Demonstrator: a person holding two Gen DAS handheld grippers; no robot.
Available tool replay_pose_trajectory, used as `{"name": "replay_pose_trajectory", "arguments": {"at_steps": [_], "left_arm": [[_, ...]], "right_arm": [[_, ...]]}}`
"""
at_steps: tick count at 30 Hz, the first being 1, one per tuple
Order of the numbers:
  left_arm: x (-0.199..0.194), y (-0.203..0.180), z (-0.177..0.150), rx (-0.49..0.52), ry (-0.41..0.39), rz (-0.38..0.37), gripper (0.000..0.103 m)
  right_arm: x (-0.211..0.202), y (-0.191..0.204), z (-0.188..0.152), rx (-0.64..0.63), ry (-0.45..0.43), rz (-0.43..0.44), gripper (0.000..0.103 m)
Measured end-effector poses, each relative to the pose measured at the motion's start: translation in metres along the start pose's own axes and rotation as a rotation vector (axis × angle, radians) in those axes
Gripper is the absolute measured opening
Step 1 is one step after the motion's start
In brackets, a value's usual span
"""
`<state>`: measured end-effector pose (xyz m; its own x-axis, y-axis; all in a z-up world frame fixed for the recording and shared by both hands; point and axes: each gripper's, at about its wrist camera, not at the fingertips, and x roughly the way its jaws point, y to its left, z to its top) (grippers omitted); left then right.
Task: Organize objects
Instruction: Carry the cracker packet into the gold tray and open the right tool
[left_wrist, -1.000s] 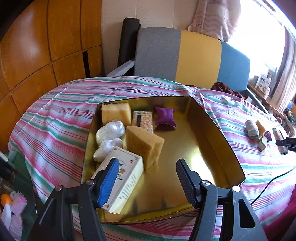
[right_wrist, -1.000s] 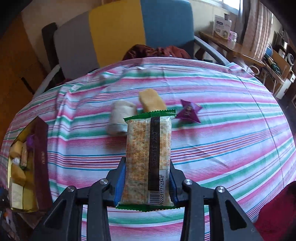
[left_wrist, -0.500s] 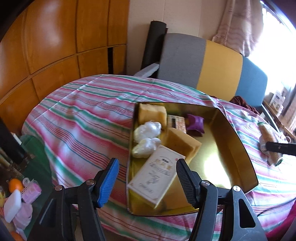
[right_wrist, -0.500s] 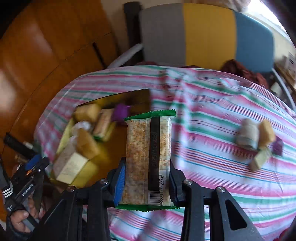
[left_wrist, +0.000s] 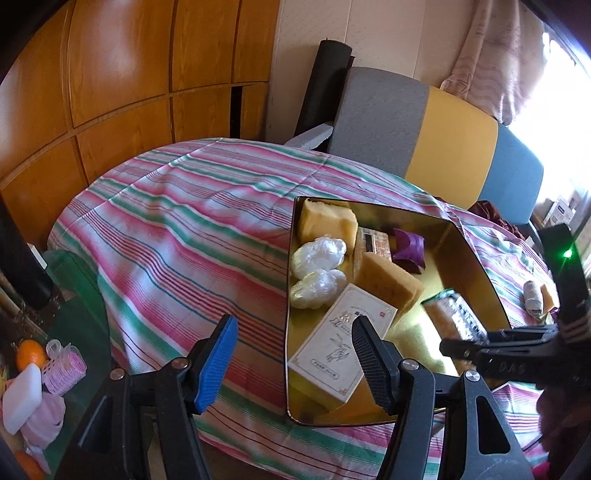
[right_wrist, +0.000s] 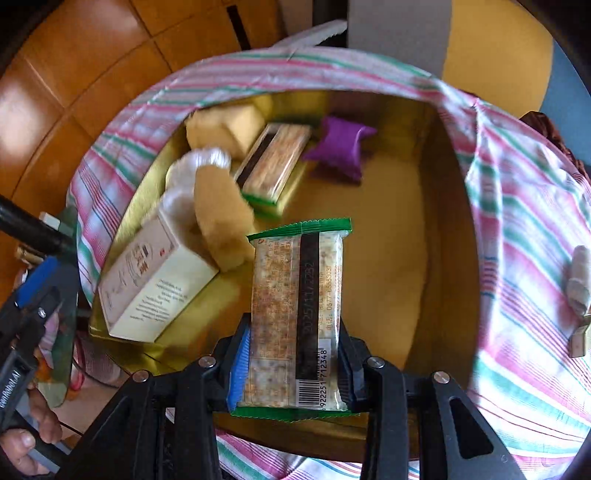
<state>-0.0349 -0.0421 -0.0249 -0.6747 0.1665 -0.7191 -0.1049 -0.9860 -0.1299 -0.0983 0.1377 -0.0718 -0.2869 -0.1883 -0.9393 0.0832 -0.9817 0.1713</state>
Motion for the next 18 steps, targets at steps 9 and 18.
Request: {"name": "replay_pose_trajectory", "arguments": {"at_steps": [9, 18], "left_arm": [[0.009, -0.001, -0.005, 0.0, 0.031, -0.013, 0.065], [0.006, -0.004, -0.003, 0.009, 0.021, -0.011, 0.066]], "right_arm": [[0.018, 0.02, -0.007, -0.038, 0.032, 0.048, 0.04], [0.002, 0.018, -0.02, -0.055, -0.01, 0.101, 0.044]]}}
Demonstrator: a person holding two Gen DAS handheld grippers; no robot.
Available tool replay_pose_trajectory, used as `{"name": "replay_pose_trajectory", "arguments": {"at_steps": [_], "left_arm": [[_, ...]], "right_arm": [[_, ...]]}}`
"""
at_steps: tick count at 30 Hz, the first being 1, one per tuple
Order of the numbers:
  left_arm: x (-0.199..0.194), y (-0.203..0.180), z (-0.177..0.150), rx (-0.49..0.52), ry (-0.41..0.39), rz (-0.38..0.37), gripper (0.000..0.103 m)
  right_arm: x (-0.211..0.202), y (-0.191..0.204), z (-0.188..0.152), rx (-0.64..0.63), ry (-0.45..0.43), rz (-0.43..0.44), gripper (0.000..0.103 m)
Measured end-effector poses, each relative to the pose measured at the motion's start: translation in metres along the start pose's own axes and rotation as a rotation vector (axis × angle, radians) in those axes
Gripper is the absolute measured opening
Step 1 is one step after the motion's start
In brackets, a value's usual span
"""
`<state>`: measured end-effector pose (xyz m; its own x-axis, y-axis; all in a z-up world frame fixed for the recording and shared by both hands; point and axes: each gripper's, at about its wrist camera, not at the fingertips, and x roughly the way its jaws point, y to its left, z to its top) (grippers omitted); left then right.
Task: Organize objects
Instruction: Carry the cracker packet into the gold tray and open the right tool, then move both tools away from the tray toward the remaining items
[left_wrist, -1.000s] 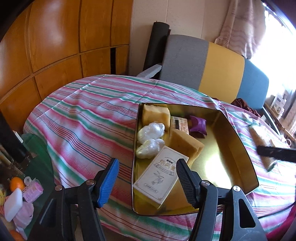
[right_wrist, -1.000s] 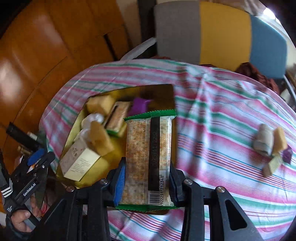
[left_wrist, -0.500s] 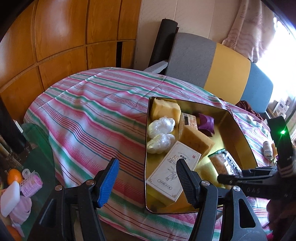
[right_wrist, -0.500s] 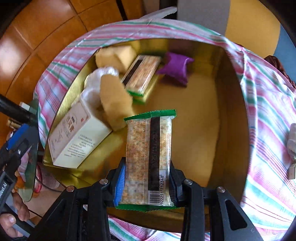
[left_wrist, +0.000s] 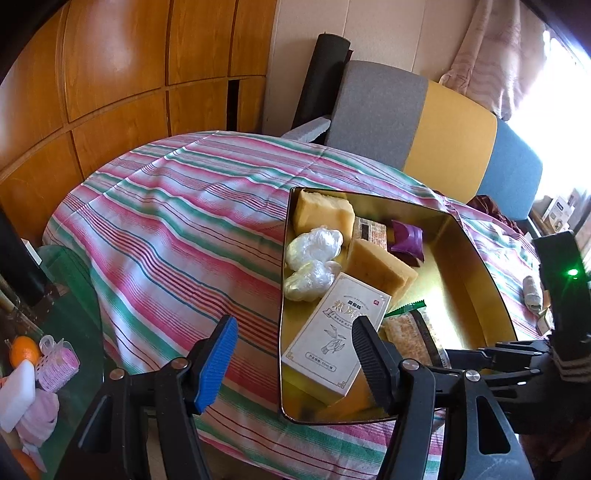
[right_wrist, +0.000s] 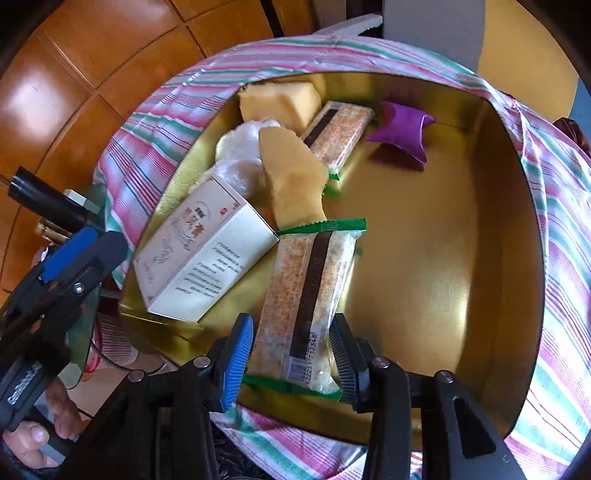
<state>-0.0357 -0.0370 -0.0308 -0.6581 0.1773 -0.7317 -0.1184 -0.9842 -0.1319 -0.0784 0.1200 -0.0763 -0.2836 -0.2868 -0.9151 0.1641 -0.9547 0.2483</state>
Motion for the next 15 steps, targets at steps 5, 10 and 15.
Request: {"name": "replay_pose_trajectory", "arguments": {"at_steps": [5, 10, 15], "left_arm": [[-0.004, -0.004, 0.001, 0.015, -0.014, 0.011, 0.066], [-0.011, -0.009, 0.002, 0.046, -0.041, 0.026, 0.067], [-0.016, -0.017, 0.002, 0.073, -0.053, 0.023, 0.067]], "right_arm": [[-0.016, -0.007, -0.009, 0.021, -0.042, -0.003, 0.044], [-0.034, -0.019, -0.018, 0.041, -0.105, -0.024, 0.044], [-0.051, -0.032, -0.025, 0.075, -0.16, -0.041, 0.044]]}}
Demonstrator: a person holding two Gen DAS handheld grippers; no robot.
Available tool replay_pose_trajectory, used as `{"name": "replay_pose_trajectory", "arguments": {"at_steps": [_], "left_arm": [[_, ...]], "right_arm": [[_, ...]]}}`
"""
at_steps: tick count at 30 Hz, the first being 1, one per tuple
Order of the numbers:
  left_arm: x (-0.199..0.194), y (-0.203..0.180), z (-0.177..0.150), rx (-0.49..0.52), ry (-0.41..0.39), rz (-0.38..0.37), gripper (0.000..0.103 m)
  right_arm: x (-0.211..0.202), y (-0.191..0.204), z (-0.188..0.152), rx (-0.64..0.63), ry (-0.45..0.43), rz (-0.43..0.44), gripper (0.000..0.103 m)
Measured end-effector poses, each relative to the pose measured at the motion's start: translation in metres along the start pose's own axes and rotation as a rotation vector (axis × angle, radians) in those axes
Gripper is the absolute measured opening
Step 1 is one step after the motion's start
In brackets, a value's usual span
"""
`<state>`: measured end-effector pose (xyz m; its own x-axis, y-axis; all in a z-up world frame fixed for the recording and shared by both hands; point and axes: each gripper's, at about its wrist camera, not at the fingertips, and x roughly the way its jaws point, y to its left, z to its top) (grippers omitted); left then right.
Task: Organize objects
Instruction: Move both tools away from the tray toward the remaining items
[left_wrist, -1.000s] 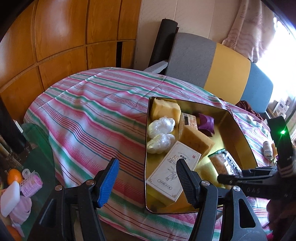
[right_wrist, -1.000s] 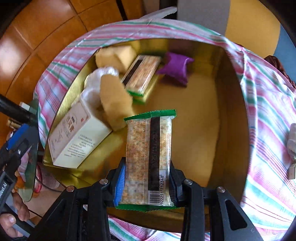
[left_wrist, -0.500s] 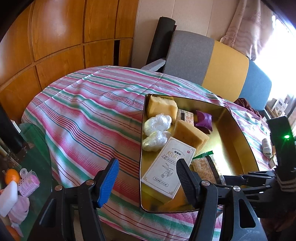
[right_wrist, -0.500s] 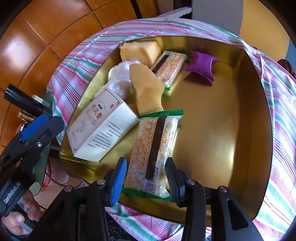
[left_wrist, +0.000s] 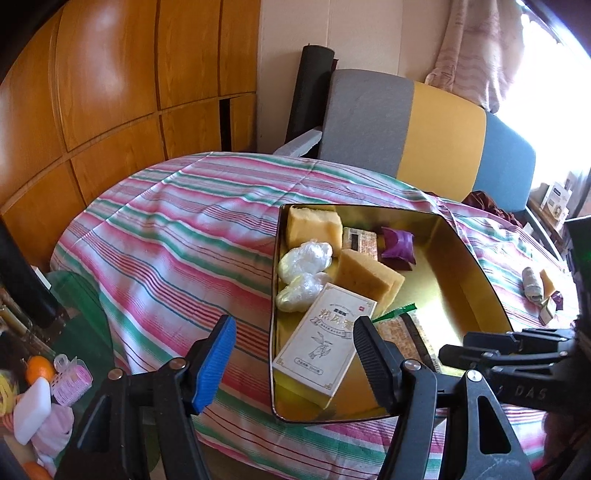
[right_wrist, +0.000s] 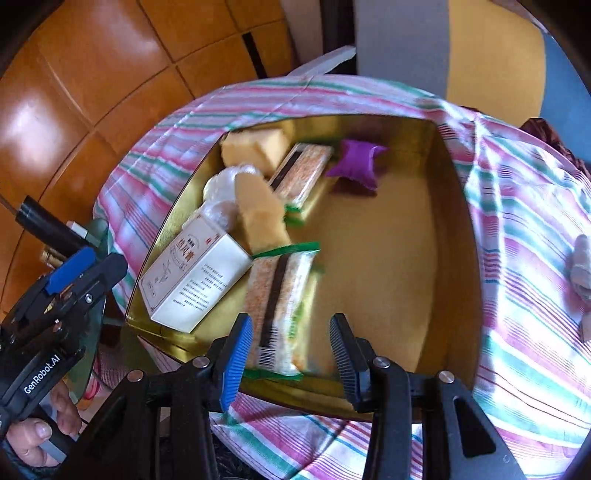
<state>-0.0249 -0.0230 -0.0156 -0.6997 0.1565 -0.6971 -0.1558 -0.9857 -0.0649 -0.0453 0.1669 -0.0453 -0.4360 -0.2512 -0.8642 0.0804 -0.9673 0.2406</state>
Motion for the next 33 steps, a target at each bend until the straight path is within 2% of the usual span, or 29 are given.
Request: {"name": "replay_pose_trajectory", "arguments": {"at_steps": [10, 15, 33], "left_arm": [[-0.004, -0.025, 0.0, 0.067, -0.004, -0.028, 0.067], [-0.006, -0.045, 0.001, 0.112, -0.007, -0.048, 0.067], [-0.005, -0.127, 0.012, 0.294, -0.021, -0.142, 0.067]], "right_arm": [[-0.028, -0.046, -0.008, 0.099, -0.067, -0.046, 0.044], [-0.044, -0.078, -0.014, 0.147, -0.093, -0.095, 0.044], [-0.135, -0.245, -0.04, 0.418, -0.214, -0.363, 0.045]]}}
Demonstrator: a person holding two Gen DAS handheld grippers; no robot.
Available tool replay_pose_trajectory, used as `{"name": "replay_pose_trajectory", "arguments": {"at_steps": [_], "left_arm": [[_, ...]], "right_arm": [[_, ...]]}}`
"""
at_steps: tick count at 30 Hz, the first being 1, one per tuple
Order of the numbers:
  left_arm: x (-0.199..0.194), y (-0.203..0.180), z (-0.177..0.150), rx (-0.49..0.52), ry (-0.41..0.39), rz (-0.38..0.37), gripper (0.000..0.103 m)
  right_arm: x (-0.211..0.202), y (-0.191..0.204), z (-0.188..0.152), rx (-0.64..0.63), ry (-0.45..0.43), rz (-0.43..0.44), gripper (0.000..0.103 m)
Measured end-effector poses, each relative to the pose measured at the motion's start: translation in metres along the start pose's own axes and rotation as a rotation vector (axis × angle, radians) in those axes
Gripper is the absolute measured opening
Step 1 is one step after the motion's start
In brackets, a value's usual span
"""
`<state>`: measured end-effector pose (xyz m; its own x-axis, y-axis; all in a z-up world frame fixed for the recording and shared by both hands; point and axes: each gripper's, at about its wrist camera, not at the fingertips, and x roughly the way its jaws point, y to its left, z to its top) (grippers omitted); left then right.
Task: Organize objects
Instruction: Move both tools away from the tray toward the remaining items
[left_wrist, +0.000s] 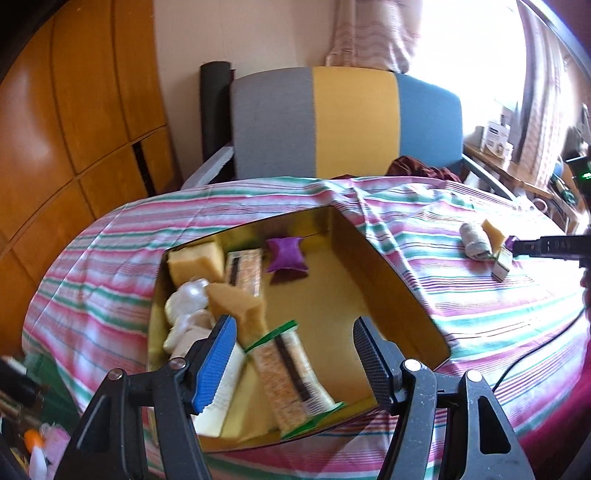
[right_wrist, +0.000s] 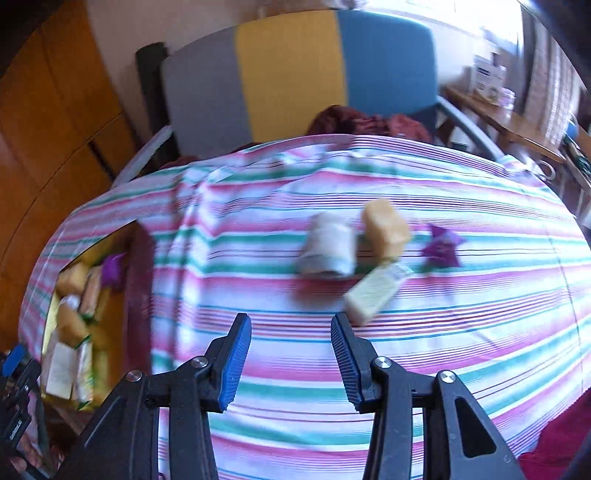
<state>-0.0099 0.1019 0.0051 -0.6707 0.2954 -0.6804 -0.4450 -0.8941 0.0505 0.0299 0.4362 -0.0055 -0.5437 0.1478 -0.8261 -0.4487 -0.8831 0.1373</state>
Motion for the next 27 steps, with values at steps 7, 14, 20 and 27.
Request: {"name": "replay_pose_trajectory", "arguments": {"at_steps": [7, 14, 20, 27], "left_arm": [[0.008, -0.03, 0.01, 0.064, 0.004, -0.032, 0.067], [0.02, -0.056, 0.018, 0.114, 0.021, -0.061, 0.067], [0.03, -0.08, 0.024, 0.144, 0.04, -0.093, 0.067], [0.042, -0.11, 0.036, 0.16, 0.07, -0.158, 0.067]], "right_arm": [[0.005, -0.077, 0.008, 0.141, -0.035, -0.111, 0.046], [0.02, -0.136, -0.008, 0.328, -0.04, -0.137, 0.046], [0.021, -0.152, -0.013, 0.421, -0.035, -0.108, 0.046], [0.019, -0.161, -0.018, 0.474, -0.024, -0.091, 0.046]]}}
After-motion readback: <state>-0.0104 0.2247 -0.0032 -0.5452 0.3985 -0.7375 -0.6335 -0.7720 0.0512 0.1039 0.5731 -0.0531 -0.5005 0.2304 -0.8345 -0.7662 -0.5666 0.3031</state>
